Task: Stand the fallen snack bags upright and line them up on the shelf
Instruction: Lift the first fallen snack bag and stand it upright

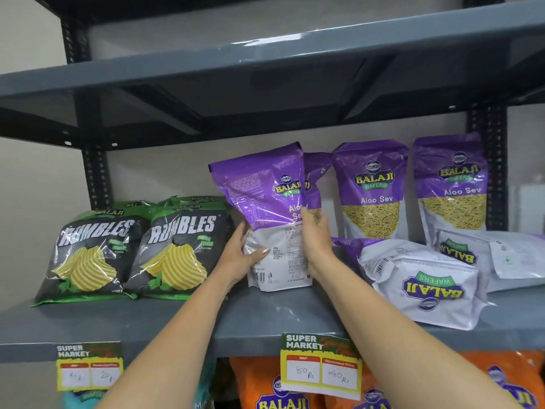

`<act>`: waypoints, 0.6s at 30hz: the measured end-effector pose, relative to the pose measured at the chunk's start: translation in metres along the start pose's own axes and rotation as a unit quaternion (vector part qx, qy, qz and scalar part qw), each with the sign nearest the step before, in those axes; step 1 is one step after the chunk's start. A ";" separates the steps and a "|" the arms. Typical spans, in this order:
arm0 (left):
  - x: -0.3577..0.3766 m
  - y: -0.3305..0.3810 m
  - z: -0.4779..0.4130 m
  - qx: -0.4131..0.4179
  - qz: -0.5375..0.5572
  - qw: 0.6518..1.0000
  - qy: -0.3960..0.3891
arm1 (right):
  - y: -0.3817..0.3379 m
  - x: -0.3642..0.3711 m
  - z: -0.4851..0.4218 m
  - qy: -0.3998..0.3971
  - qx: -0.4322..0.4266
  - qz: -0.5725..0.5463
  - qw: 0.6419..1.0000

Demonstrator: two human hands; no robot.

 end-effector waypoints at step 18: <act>0.054 0.010 0.016 0.023 -0.217 0.963 0.155 | 0.010 0.001 -0.043 -0.017 0.080 -0.155 0.985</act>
Point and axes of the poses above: each hand's wrist, its own z-axis away from the middle knuckle, its own x-axis out of the palm, y = z × x, the point moved 3 cm from there along -z, towards the middle knuckle, and after that the axes turned 11 degrees about -y, right-handed, at the moved point
